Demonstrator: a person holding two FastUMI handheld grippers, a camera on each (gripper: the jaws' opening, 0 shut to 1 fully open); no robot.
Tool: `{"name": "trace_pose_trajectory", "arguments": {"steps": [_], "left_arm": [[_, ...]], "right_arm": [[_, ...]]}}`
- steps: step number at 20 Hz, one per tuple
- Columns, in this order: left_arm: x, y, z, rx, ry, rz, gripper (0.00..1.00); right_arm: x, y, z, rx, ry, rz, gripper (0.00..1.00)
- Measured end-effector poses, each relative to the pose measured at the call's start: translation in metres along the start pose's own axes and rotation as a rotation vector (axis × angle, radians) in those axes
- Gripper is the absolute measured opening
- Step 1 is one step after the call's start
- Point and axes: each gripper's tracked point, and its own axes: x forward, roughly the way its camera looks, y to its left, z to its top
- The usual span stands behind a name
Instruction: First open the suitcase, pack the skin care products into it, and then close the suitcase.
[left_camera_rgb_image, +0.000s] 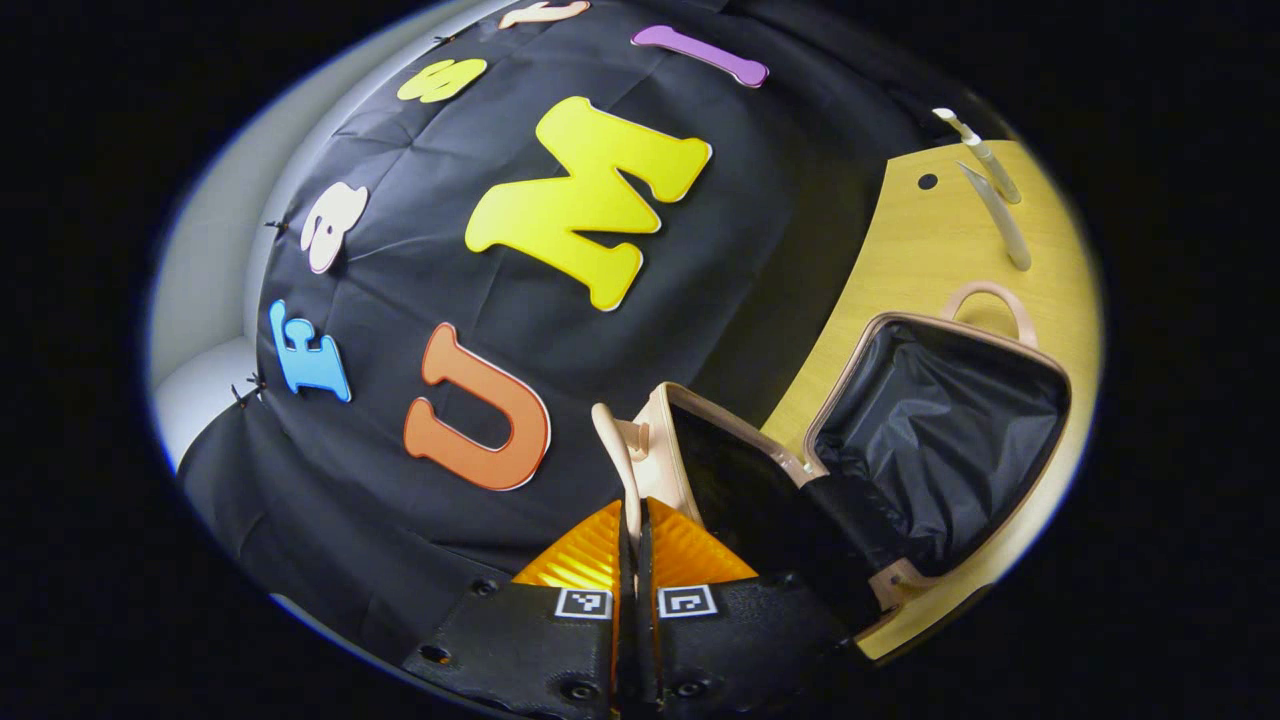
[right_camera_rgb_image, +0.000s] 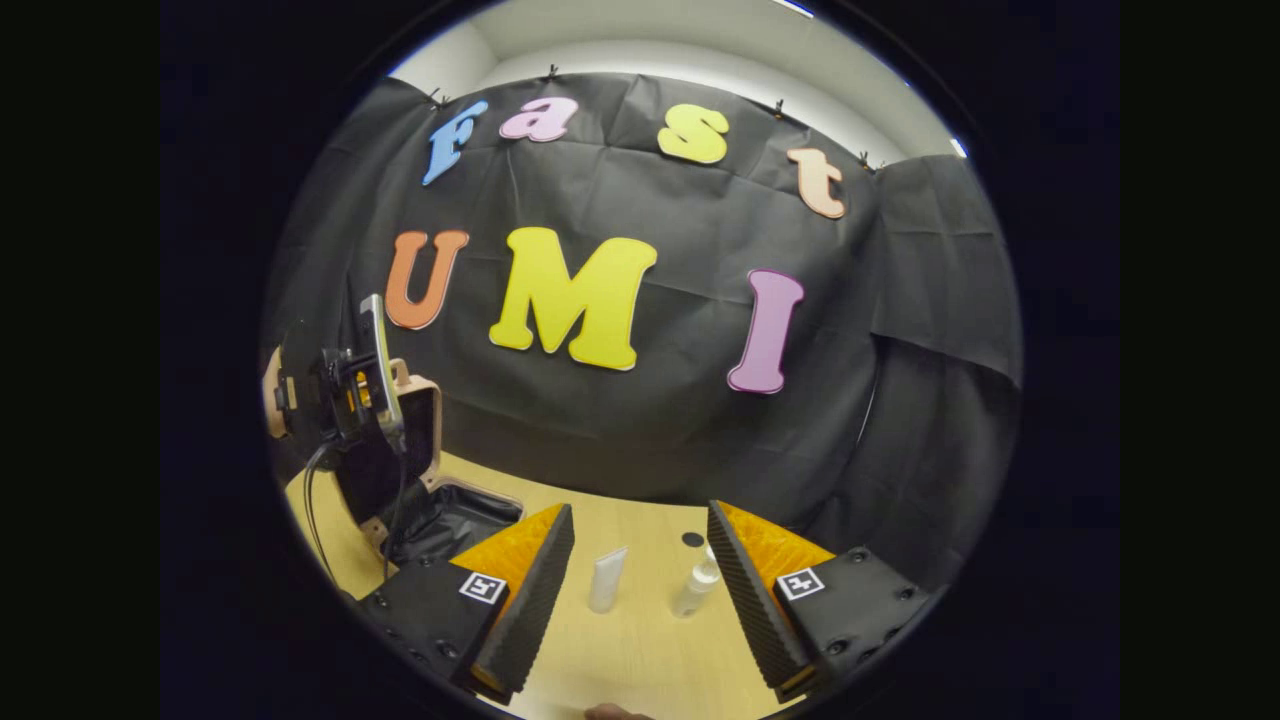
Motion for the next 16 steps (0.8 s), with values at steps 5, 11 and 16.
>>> {"name": "trace_pose_trajectory", "arguments": {"steps": [5,11,16], "left_arm": [[0.016,0.019,-0.053,0.025,0.038,0.017,0.02],[0.057,0.011,-0.167,0.022,0.186,-0.053,0.03],[0.082,-0.017,-0.224,-0.01,0.241,-0.17,0.03]], "right_arm": [[0.0,0.016,-0.003,0.013,0.027,-0.019,0.8],[-0.007,0.031,-0.007,-0.006,0.04,-0.044,0.79],[-0.011,0.035,-0.01,-0.006,0.065,-0.063,0.8]]}}
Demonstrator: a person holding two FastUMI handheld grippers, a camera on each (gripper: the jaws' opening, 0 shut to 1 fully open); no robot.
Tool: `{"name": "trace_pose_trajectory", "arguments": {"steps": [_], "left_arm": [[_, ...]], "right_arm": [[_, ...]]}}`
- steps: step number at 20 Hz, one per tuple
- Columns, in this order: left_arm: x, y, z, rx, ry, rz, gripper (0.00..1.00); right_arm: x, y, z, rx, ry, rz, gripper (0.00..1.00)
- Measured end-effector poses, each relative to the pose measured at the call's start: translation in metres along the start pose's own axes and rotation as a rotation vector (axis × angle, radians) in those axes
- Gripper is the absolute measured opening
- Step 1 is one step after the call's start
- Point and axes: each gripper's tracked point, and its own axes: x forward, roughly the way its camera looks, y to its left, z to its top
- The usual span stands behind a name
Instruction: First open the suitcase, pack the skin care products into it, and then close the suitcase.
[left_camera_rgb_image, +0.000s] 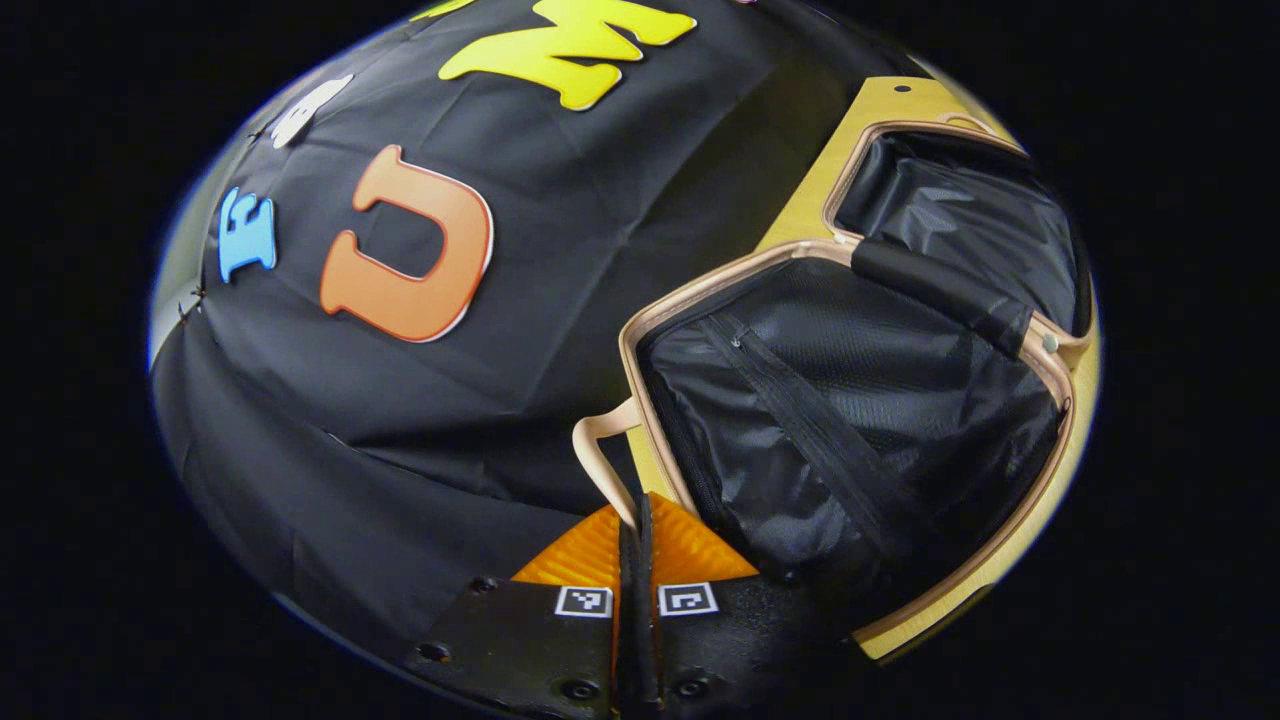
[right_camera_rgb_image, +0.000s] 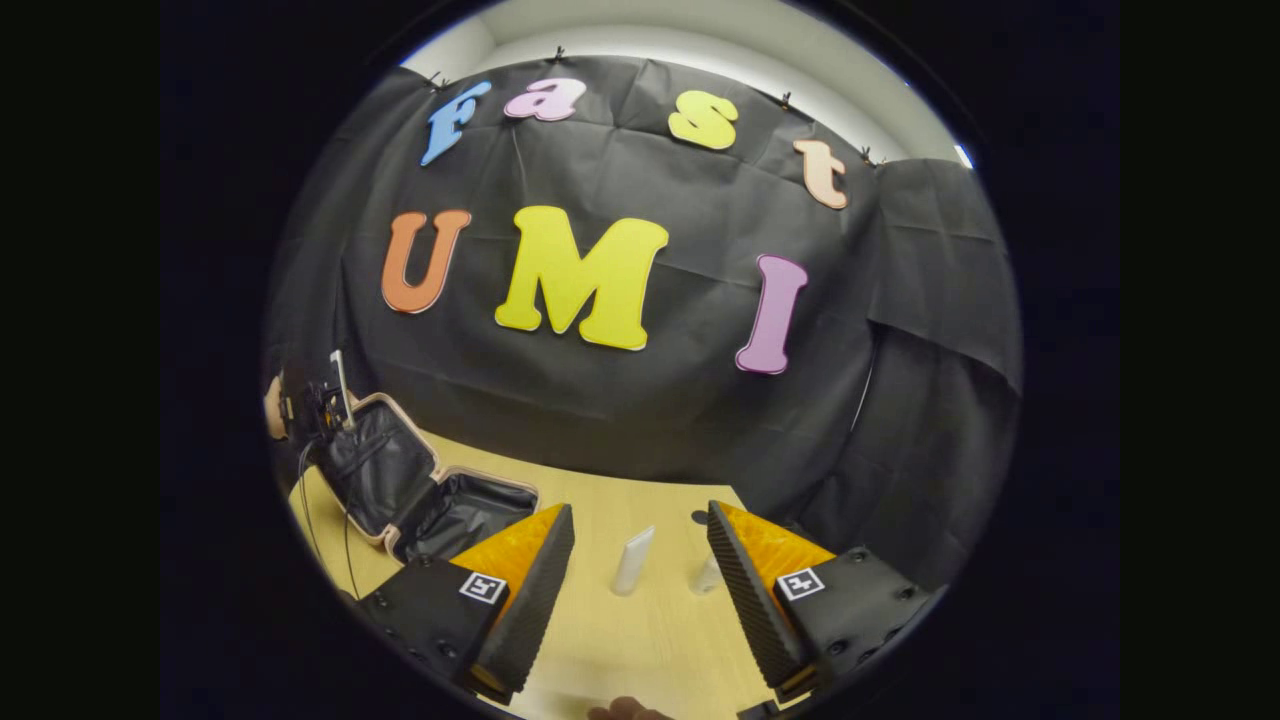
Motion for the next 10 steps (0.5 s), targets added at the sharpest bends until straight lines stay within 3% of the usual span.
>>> {"name": "trace_pose_trajectory", "arguments": {"steps": [5,10], "left_arm": [[0.027,-0.024,-0.029,0.003,0.029,-0.078,0.03],[0.043,-0.056,-0.051,-0.128,0.002,-0.207,0.03]], "right_arm": [[-0.01,-0.004,-0.012,0.006,0.036,-0.03,0.8],[-0.024,-0.01,-0.035,-0.023,0.08,-0.054,0.8]]}}
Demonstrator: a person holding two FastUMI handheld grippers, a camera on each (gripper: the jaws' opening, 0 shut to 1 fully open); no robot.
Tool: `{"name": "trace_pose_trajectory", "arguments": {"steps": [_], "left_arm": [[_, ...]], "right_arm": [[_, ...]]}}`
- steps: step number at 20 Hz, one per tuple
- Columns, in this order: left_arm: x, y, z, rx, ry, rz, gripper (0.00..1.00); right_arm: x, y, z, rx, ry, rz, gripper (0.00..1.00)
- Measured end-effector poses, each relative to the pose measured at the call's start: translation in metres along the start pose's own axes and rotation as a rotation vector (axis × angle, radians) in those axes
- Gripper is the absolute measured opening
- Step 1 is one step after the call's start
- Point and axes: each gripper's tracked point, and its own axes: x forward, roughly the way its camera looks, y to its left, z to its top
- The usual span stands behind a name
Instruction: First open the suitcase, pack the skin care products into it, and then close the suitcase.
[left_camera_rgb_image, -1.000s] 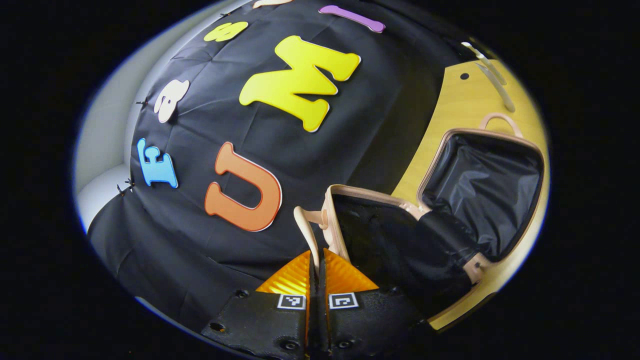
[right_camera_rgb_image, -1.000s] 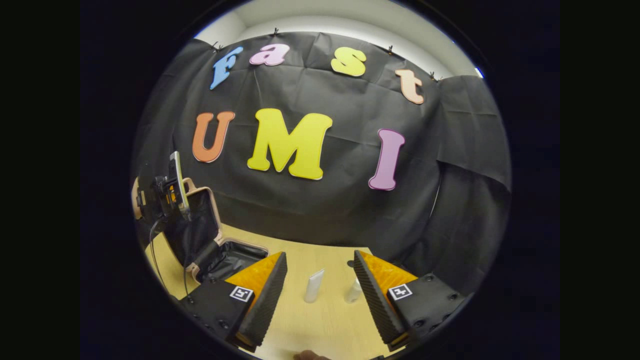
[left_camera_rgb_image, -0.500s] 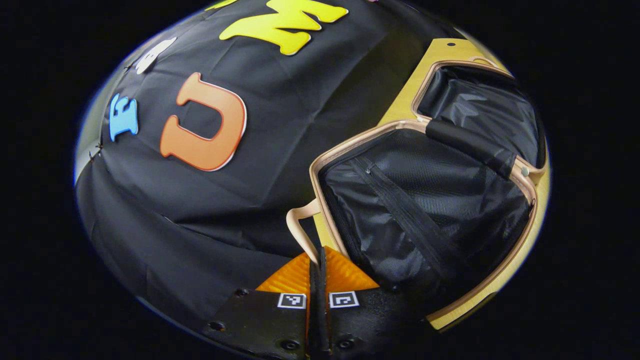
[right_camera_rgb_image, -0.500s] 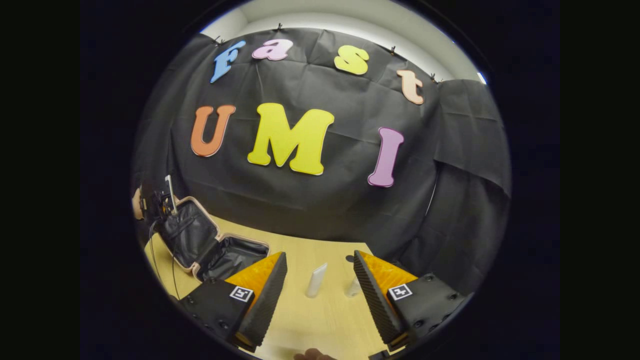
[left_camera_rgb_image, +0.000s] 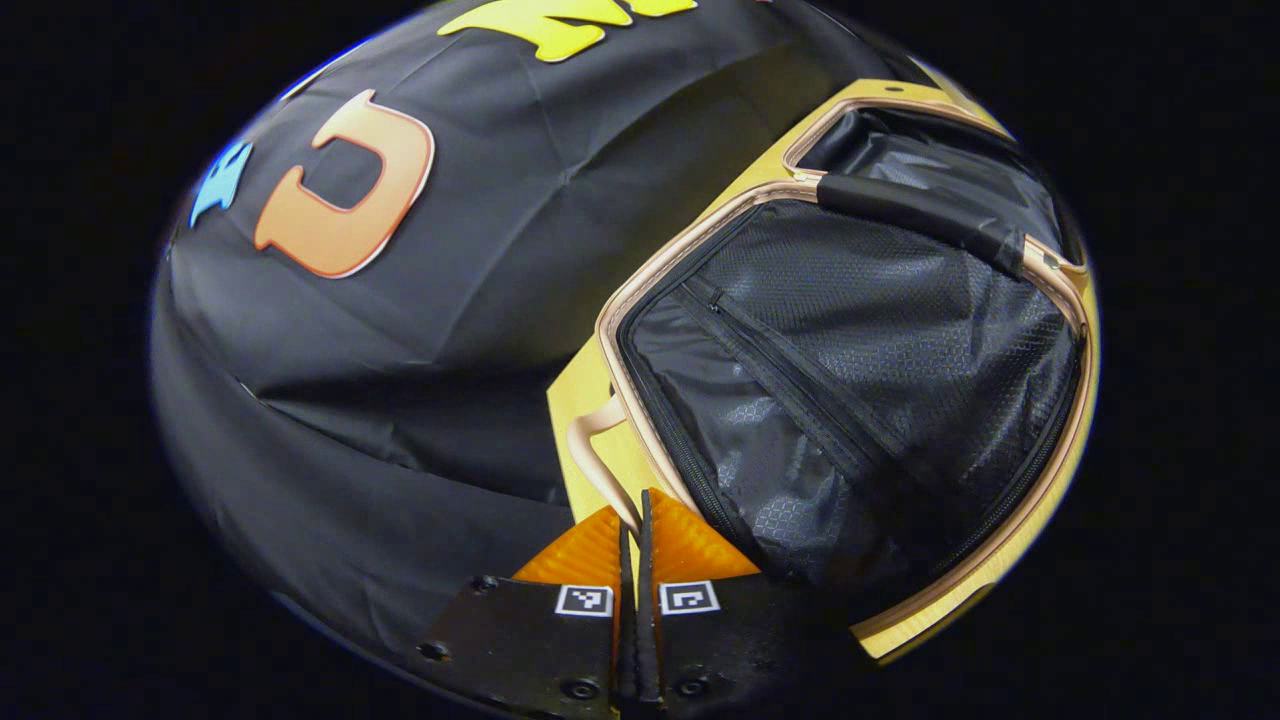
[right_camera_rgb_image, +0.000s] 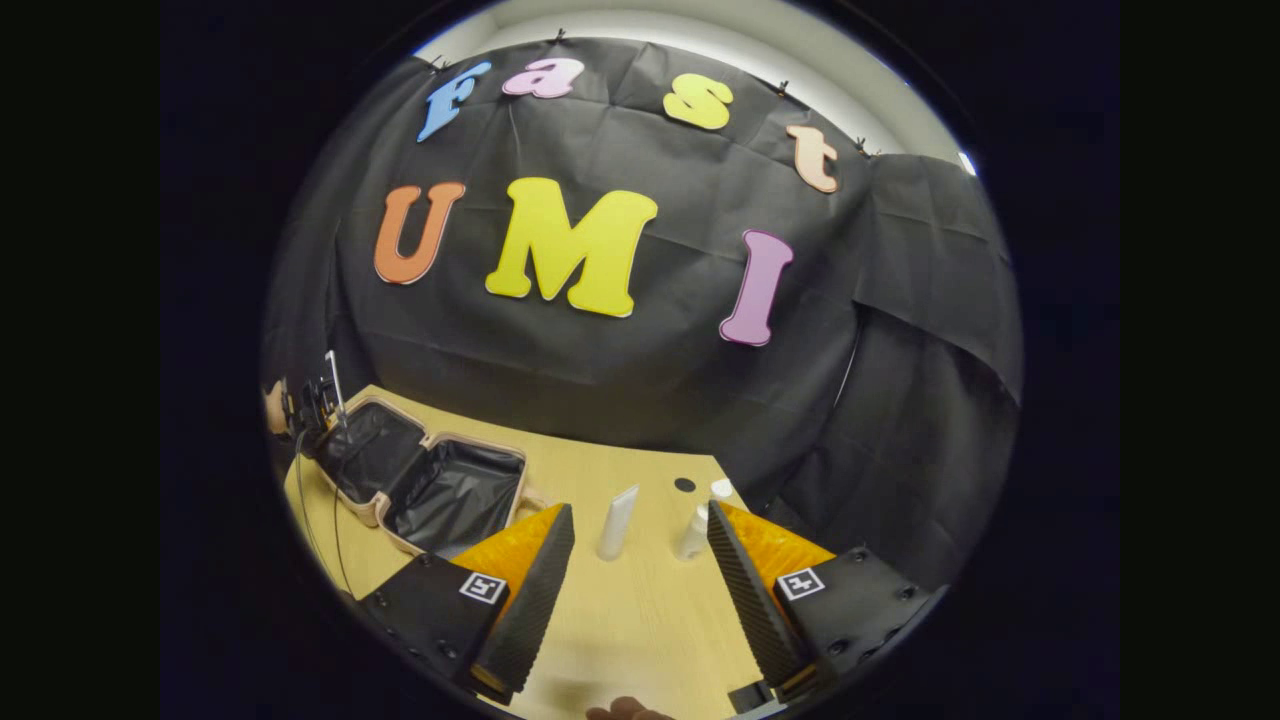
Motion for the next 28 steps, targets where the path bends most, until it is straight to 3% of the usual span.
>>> {"name": "trace_pose_trajectory", "arguments": {"steps": [3,7,8,11,13,15,16,17,24,28], "left_arm": [[0.009,-0.01,-0.012,-0.098,-0.01,-0.06,0.05],[0.011,-0.012,-0.01,-0.144,-0.049,-0.077,0.07],[0.008,-0.004,-0.009,-0.147,-0.052,-0.049,0.09],[-0.001,0.006,-0.021,-0.192,-0.033,-0.024,0.54],[-0.017,0.009,-0.019,-0.253,-0.035,-0.008,0.62],[-0.041,0.006,-0.006,-0.354,-0.06,-0.001,0.75],[-0.057,0.0,0.006,-0.406,-0.08,-0.007,0.89],[-0.073,-0.012,0.024,-0.455,-0.102,-0.013,0.93],[-0.143,-0.102,0.135,-0.55,-0.211,-0.097,0.99],[-0.175,-0.201,0.214,-0.581,-0.248,-0.251,0.99]], "right_arm": [[-0.003,-0.002,-0.007,-0.005,0.016,-0.006,0.8],[-0.005,-0.003,-0.02,-0.016,0.04,-0.007,0.79],[-0.006,-0.004,-0.021,-0.014,0.042,-0.007,0.8],[-0.009,-0.005,-0.019,-0.009,0.023,0.005,0.8],[-0.008,-0.008,-0.021,-0.007,0.018,0.019,0.8],[-0.008,-0.015,-0.016,-0.008,-0.007,0.03,0.8],[-0.005,-0.019,-0.013,-0.01,-0.022,0.039,0.8],[-0.002,-0.022,-0.012,-0.006,-0.029,0.052,0.8],[0.024,-0.05,-0.018,0.019,-0.036,0.116,0.8],[0.043,-0.078,-0.025,-0.02,-0.058,0.148,0.8]]}}
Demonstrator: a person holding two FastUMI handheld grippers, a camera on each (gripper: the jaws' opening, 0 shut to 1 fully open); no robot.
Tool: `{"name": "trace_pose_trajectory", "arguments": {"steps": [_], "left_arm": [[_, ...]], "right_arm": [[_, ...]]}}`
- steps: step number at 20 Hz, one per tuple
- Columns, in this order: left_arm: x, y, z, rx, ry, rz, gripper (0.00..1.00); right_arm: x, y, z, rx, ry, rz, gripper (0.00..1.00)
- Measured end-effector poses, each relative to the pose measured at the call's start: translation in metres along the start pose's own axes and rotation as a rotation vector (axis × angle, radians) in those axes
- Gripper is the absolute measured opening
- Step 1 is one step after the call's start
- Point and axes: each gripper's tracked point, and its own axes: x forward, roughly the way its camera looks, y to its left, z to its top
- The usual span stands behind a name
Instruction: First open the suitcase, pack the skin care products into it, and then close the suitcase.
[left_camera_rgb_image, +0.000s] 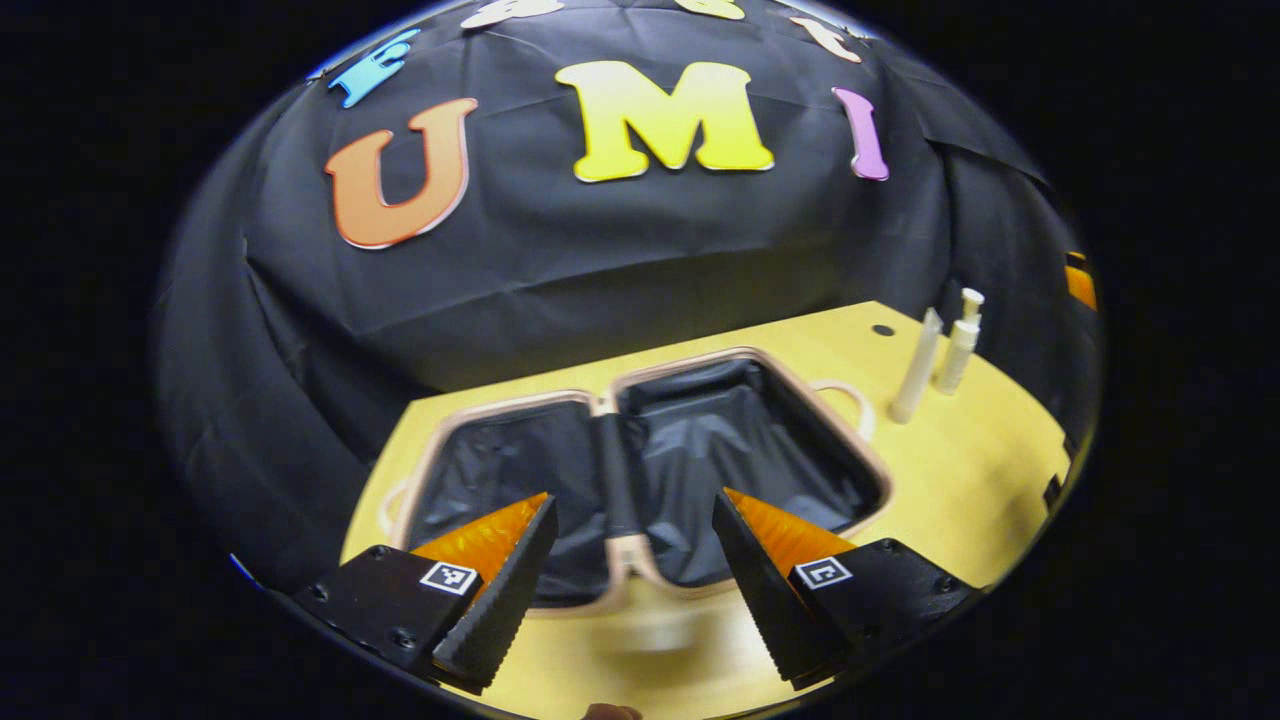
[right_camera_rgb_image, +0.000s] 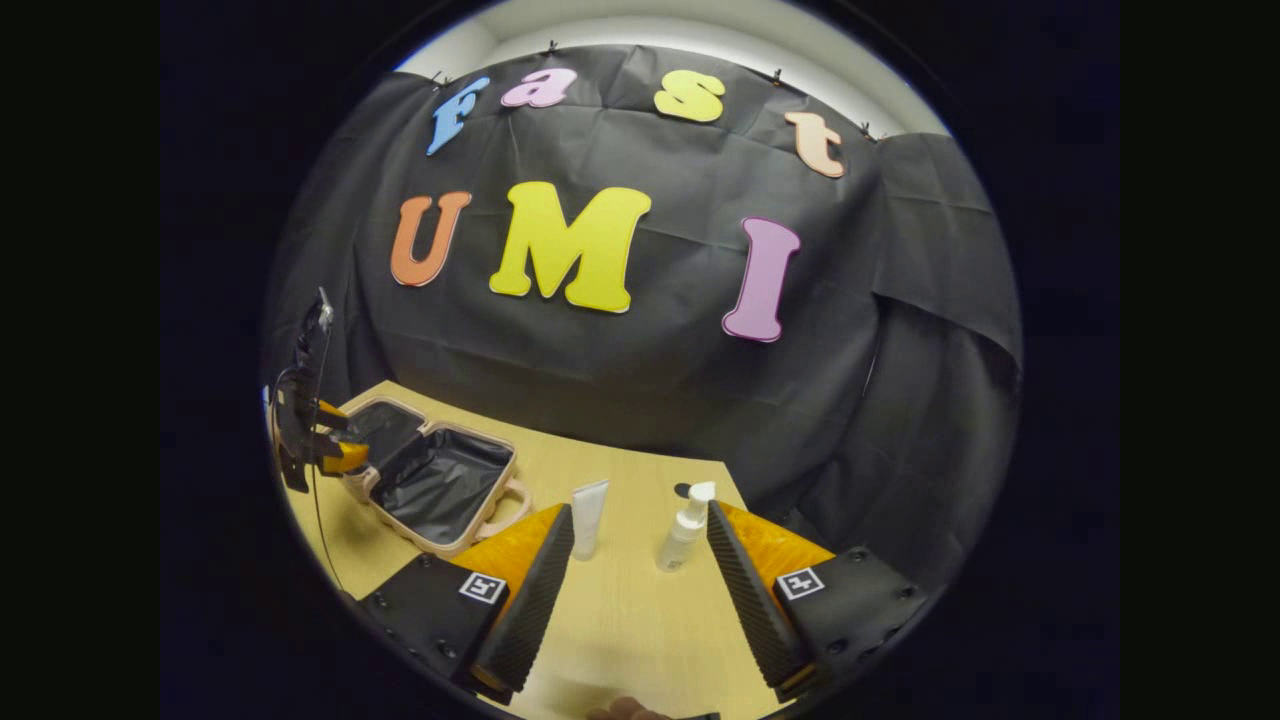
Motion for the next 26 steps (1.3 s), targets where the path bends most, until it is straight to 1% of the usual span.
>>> {"name": "trace_pose_trajectory", "arguments": {"steps": [2,3,4,5,7,10,12,14,16,17,18,20,22,23,24,25,26], "left_arm": [[0.006,-0.045,0.008,-0.011,-0.002,-0.051,0.99],[0.008,-0.069,0.011,-0.012,-0.002,-0.082,0.96],[0.015,-0.098,0.016,-0.009,-0.007,-0.114,0.99],[0.023,-0.12,0.018,-0.013,0.001,-0.139,0.99],[0.04,-0.178,0.024,-0.022,0.007,-0.213,0.99],[0.075,-0.245,0.035,-0.018,0.023,-0.28,0.99],[0.102,-0.272,0.038,-0.002,0.039,-0.291,0.99],[0.122,-0.287,0.039,0.025,0.042,-0.294,0.99],[0.147,-0.295,0.039,0.052,0.05,-0.277,0.99],[0.166,-0.303,0.038,0.032,0.058,-0.275,0.97],[0.182,-0.306,0.037,-0.011,0.064,-0.262,0.89],[0.195,-0.304,0.037,-0.04,0.076,-0.238,0.78],[0.199,-0.307,0.038,-0.041,0.071,-0.239,0.73],[0.201,-0.311,0.037,-0.038,0.067,-0.241,0.67],[0.201,-0.314,0.039,-0.033,0.063,-0.23,0.54],[0.202,-0.315,0.037,-0.028,0.066,-0.217,0.46],[0.2,-0.312,0.037,-0.028,0.073,-0.201,0.49]], "right_arm": [[0.008,-0.012,-0.004,-0.014,-0.005,0.017,0.79],[0.012,-0.018,-0.007,-0.014,0.0,0.024,0.79],[0.018,-0.027,-0.011,-0.013,0.007,0.03,0.79],[0.022,-0.034,-0.013,-0.013,0.012,0.032,0.8],[0.036,-0.055,-0.021,-0.005,0.03,0.036,0.8],[0.052,-0.08,-0.036,0.004,0.06,0.043,0.8],[0.063,-0.095,-0.047,0.006,0.086,0.048,0.8],[0.07,-0.104,-0.059,0.006,0.108,0.054,0.8],[0.078,-0.114,-0.074,-0.001,0.136,0.061,0.8],[0.083,-0.119,-0.086,-0.004,0.16,0.063,0.8],[0.085,-0.121,-0.094,-0.007,0.175,0.066,0.8],[0.09,-0.119,-0.105,-0.007,0.193,0.074,0.8],[0.096,-0.115,-0.109,-0.004,0.195,0.089,0.79],[0.104,-0.109,-0.111,0.031,0.194,0.115,0.8],[0.118,-0.105,-0.116,0.062,0.208,0.128,0.79],[0.127,-0.104,-0.117,0.076,0.211,0.13,0.79],[0.137,-0.102,-0.116,0.086,0.206,0.14,0.8]]}}
